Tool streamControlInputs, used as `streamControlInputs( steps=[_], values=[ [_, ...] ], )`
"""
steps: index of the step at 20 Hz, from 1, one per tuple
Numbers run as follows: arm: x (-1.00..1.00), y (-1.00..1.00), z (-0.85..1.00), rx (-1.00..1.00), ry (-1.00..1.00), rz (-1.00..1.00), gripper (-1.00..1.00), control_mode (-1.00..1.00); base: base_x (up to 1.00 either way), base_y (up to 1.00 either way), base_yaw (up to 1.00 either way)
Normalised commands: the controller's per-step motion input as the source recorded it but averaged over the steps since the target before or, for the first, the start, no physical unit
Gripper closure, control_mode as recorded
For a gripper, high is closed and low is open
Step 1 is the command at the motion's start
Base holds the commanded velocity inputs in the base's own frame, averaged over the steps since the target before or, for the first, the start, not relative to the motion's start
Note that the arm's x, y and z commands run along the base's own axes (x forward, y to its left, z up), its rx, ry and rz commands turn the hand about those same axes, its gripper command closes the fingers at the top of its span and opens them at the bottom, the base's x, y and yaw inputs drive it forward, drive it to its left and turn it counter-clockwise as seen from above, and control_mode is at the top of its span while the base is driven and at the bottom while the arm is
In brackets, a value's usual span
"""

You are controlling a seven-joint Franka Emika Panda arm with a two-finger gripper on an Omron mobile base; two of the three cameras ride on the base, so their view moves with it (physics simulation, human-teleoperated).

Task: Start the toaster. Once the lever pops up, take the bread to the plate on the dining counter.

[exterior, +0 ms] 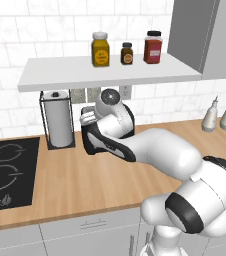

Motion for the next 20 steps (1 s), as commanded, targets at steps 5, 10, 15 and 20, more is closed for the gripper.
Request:
streamControlInputs(
  steps=[5,10,15,20],
  values=[
    [0.0,0.0,0.0,0.0,0.0,0.0,-1.0,-1.0,0.0,0.0,0.0],
    [0.0,0.0,0.0,0.0,0.0,0.0,-1.0,-1.0,0.0,0.0,0.0],
    [0.0,0.0,0.0,0.0,0.0,0.0,-1.0,-1.0,0.0,0.0,0.0],
    [0.0,0.0,0.0,0.0,0.0,0.0,-1.0,-1.0,0.0,0.0,0.0]
  ],
)
